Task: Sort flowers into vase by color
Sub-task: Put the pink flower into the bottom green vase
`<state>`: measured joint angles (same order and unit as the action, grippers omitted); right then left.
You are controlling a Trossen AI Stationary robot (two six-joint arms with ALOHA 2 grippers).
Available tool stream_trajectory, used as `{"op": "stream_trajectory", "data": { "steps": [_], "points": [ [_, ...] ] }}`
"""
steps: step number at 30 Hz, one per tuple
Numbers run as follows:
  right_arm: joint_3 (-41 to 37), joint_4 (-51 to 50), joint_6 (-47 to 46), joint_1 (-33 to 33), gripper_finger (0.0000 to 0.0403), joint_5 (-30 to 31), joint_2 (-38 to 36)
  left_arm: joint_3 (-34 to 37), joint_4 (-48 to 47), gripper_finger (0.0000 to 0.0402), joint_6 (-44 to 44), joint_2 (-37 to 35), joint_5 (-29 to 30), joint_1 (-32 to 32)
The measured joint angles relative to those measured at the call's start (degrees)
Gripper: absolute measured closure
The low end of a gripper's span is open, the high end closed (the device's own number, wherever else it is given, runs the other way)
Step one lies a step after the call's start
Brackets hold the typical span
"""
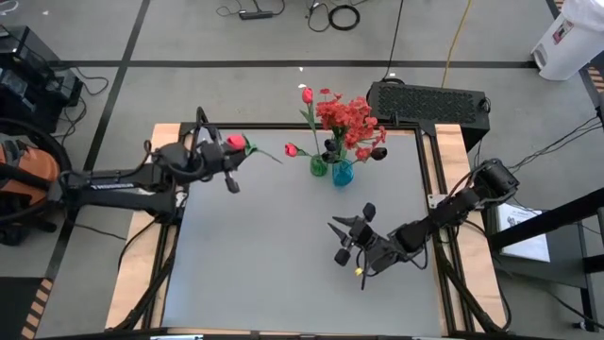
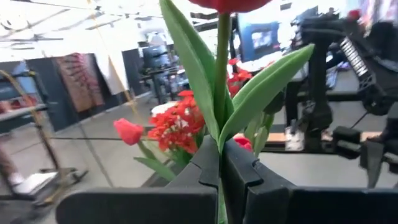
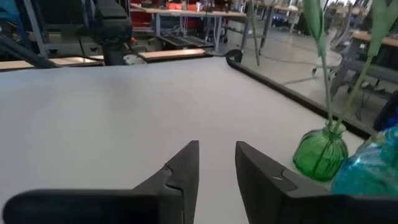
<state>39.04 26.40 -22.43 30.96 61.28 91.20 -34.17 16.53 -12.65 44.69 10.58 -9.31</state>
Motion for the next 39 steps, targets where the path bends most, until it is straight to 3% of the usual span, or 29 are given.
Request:
{"op": "stream_trajectory", "data": {
  "steps": [13, 22, 32, 39],
  "points": [
    [2.17, -4.14, -12.39, -0.15, 0.0317, 0.35, 9.02, 0.0, 3.81, 0.04, 3.36, 1.35, -17.25, -12.45],
    [2.17, -4.38, -17.23, -1.68, 0.0317, 2.22, 12.32, -2.76, 5.49, 0.04, 3.37, 6.58, -22.16, -18.1],
    [2.17, -4.7, -17.22, -2.08, 0.0317, 10.22, 12.39, -8.12, 5.45, 0.04, 3.0, 15.7, -24.53, -19.03],
    [2.17, -6.54, -17.23, -2.11, 0.0317, 12.4, 12.39, -11.45, 5.84, 0.04, 2.81, 20.22, -25.84, -19.07]
  ]
}}
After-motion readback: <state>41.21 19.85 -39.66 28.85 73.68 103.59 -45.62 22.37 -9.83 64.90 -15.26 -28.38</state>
